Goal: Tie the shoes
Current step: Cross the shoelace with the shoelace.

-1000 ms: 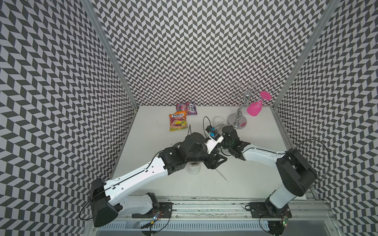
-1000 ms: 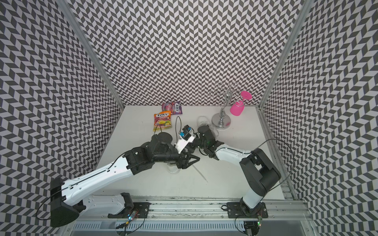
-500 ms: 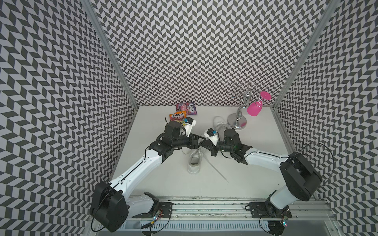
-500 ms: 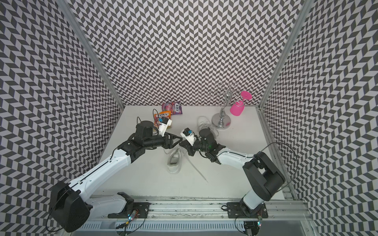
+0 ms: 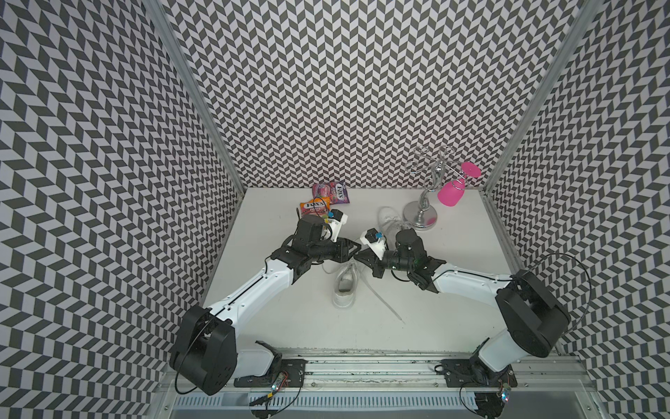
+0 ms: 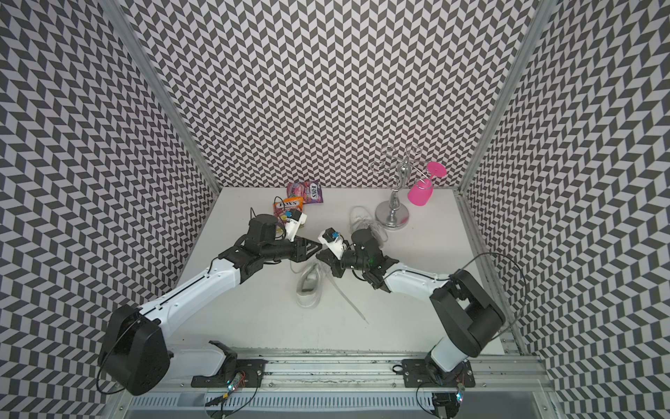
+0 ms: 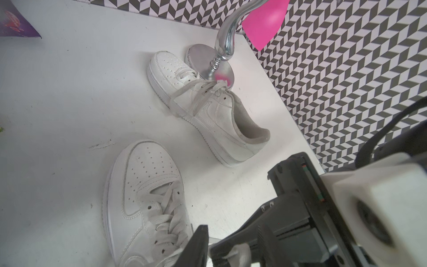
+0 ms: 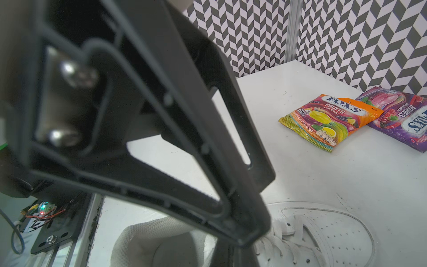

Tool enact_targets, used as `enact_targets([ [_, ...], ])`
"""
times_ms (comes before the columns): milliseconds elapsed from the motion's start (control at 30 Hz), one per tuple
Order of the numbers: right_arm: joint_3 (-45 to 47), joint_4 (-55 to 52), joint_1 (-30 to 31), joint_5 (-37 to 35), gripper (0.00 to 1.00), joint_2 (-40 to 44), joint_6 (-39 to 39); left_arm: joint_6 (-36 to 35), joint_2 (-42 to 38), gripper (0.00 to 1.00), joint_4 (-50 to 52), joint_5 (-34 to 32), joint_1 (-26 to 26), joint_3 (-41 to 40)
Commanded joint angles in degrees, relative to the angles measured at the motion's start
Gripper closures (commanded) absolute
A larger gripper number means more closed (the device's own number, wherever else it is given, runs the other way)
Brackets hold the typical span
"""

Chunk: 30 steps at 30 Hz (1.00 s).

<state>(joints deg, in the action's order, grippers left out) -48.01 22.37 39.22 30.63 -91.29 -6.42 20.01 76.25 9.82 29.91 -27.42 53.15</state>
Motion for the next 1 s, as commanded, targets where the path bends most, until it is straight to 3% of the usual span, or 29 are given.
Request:
enact_targets([
  [0,0.2,2.69,0.43,-0.99,0.97,1.63,0.26,-0.03,0.04,0.71,-1.83,1.41,0.16,-1.11],
  [100,0.02,1.97,0.34,-1.65,0.9,1.7,0.18,-0.05,-0.05,0.86,-2.01,1.73,0.14,-1.54],
  [200,0.26,-0.06,0.35,-3.5,0.69,3.02,-0.24,-0.23,-0.31,0.94,-2.04,1.55,0.17,-1.72],
  [267,1.37,-2.18,0.33,-6.07,0.57,5.21,-0.16,-0.32,-0.7,0.96,-1.9,1.36,0.1,-1.73],
  [400,6.5,-5.89,0.29,-12.07,0.46,11.76,3.36,-0.89,-2.01,0.97,-0.8,-0.69,0.26,-1.98],
  [633,15.98,-6.82,0.49,-15.35,0.5,12.96,10.91,-1.36,-4.34,0.97,0.22,-2.92,0.78,-2.67],
  [967,10.82,-5.8,3.13,-19.3,0.53,-0.65,11.96,-1.39,-5.69,0.97,0.63,-2.97,1.67,-3.13],
])
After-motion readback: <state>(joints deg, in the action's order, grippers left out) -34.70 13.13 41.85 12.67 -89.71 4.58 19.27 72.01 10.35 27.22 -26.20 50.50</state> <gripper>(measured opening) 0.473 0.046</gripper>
